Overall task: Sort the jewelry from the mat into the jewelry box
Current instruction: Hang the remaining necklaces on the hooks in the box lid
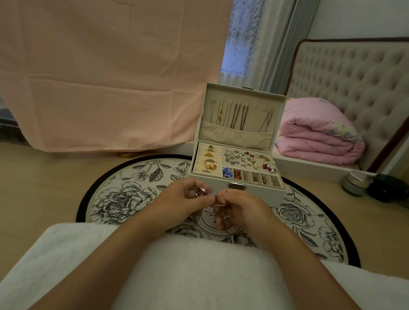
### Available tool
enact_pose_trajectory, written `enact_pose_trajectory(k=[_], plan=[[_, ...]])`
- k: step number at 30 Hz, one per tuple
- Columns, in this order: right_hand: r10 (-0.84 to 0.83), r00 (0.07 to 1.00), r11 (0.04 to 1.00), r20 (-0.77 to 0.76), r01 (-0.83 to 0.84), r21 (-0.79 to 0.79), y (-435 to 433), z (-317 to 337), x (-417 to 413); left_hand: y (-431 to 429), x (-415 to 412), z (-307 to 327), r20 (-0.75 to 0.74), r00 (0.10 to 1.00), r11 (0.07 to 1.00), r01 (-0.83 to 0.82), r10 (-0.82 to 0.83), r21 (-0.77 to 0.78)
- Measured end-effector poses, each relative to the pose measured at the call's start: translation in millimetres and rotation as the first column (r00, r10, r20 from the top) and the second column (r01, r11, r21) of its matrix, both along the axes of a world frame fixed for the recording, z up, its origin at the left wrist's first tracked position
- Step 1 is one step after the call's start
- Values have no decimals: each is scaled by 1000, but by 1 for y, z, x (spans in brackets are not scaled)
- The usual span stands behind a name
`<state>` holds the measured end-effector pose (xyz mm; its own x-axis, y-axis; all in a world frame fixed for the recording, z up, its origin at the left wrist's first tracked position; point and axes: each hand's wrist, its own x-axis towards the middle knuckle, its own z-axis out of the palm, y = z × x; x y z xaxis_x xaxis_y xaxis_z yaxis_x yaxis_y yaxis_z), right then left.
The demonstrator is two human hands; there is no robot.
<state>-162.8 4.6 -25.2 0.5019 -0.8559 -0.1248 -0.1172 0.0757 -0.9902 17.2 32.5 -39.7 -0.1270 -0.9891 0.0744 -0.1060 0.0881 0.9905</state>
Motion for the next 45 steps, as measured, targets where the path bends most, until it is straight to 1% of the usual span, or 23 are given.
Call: enact_pose_trajectory(k=[4,7,9,11,14,17,21,22,24,26,27,28,29,31,32,33,35,37,38,39,41,45], plan=[[-69,997,998,16,69,7,-3,-3,0,0,7,-1,75,993,996,88,-89,17],[-129,987,991,92,126,36,-7,-7,-2,-1,10,-1,140,988,998,65,-66,13],[-169,980,986,105,166,34,-8,-7,-2,-2,11,-1,187,981,999,37,-42,28],[-174,976,985,133,170,42,-9,-7,-2,-5,10,-2,220,976,999,-7,0,35],[-171,973,984,153,163,68,-9,-6,-2,-7,9,-1,221,975,998,-45,36,37],[-162,980,986,120,155,62,-9,-6,-3,-5,8,0,185,982,998,-51,45,31],[-96,987,995,126,91,50,-6,-5,-4,-5,3,0,108,990,995,-95,91,32],[-89,989,996,120,84,41,-5,-4,-4,-4,3,0,53,993,994,-107,105,29],[-74,990,997,122,71,35,-4,-2,-6,-4,2,2,-104,986,991,-127,130,34],[-66,989,998,130,63,33,-5,-2,-7,-5,2,4,-258,957,991,-113,130,78],[-70,991,997,117,69,17,-5,-2,-8,-7,3,5,-297,946,989,-103,129,101],[-81,992,997,96,82,-10,-7,-3,-8,-8,3,5,-293,947,988,-102,134,120],[-94,992,995,82,97,-34,-7,-4,-9,-9,3,5,-236,961,986,-114,141,125],[-124,987,990,100,131,-61,-8,-3,-8,-8,3,5,-26,990,988,-137,139,74],[-139,983,987,117,148,-65,-9,-2,-8,-5,2,5,28,991,990,-135,134,35],[-151,980,985,128,161,-68,-9,-1,-8,-3,0,6,20,990,991,-137,136,10],[-160,979,983,130,170,-72,-9,2,-8,-2,-2,5,-130,982,991,-135,137,24],[-156,980,983,120,165,-74,-9,2,-8,-2,-3,6,-299,946,992,-107,122,67],[-155,982,984,107,164,-75,-9,2,-8,-3,-3,6,-339,934,993,-93,113,75],[-156,984,984,88,163,-79,-9,2,-8,-3,-3,5,-341,934,994,-87,104,65],[-160,986,982,50,164,-92,-9,2,-8,-1,-2,5,-288,952,995,-94,101,37],[-162,986,982,29,164,-93,-9,3,-7,0,0,5,-252,963,995,-89,99,53]])
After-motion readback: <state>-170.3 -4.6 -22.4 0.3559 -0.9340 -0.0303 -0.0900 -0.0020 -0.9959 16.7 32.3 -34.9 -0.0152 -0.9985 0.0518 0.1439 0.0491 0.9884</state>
